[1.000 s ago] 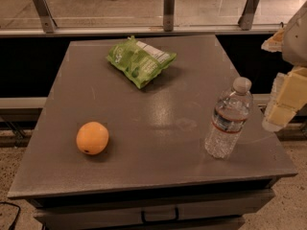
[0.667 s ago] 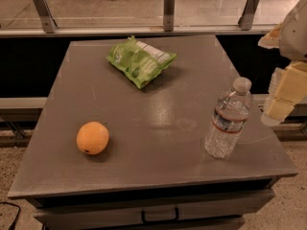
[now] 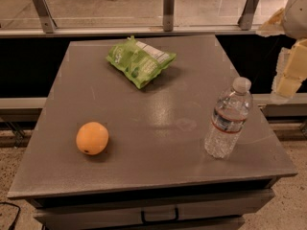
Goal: Move green rice chip bag near water bottle
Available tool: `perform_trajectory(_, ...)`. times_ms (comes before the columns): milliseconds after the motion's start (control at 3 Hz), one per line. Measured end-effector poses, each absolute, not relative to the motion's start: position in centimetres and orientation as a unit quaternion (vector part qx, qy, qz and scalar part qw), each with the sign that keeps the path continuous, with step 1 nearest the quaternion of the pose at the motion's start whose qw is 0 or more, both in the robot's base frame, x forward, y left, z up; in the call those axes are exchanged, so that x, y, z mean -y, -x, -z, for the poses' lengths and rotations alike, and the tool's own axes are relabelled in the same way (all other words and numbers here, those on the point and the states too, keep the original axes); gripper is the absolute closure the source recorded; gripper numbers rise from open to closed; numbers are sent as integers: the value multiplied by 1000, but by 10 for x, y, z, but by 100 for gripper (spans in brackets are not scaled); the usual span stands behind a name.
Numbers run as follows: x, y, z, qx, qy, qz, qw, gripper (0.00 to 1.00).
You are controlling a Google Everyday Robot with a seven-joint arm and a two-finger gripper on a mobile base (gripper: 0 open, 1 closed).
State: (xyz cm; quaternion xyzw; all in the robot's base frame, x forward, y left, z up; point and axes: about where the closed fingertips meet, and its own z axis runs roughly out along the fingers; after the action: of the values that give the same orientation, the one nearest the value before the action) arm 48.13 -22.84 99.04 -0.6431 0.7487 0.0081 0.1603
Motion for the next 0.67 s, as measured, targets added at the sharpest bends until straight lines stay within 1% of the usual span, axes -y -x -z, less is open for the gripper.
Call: perform_trajectory(667,252,-519,-976,-756,636,11,157,0)
